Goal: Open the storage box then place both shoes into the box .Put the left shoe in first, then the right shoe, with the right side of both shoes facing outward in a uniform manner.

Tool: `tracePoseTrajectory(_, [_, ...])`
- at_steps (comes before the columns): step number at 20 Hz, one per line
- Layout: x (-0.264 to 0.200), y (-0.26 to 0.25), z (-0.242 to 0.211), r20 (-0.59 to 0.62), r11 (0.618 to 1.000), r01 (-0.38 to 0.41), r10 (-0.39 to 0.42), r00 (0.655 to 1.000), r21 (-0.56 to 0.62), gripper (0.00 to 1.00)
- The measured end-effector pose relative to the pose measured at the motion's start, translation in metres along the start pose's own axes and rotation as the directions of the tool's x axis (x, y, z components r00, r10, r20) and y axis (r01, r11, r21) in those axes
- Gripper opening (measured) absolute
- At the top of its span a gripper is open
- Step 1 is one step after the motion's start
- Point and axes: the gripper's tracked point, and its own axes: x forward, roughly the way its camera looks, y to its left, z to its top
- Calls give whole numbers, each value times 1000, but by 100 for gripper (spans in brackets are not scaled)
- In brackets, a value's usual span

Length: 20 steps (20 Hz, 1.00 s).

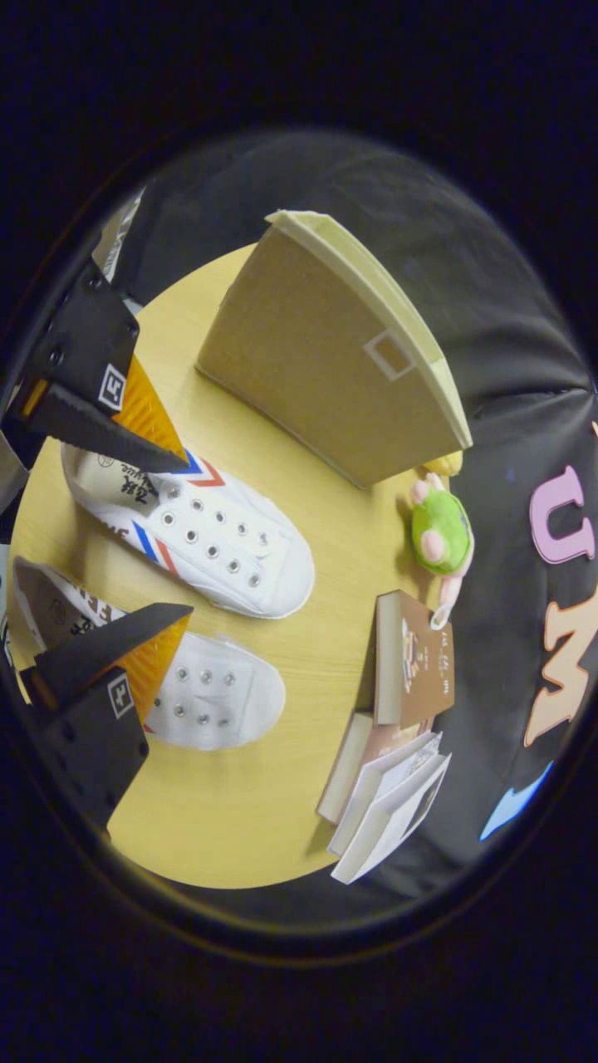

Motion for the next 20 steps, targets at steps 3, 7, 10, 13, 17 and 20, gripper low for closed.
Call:
tracePoseTrajectory(3, [7,2,-6,-41,1000,-17,18,999,22,79])
tracePoseTrajectory(7, [10,-3,-12,-74,999,-11,15,997,52,51])
tracePoseTrajectory(10, [8,-3,-17,-87,986,-3,18,996,166,27])
tracePoseTrajectory(13, [5,-2,-16,-79,941,6,22,997,339,5])
tracePoseTrajectory(17, [-7,-3,4,-49,925,4,16,999,380,4])
tracePoseTrajectory(20, [-20,6,24,-16,900,-23,33,999,434,4])
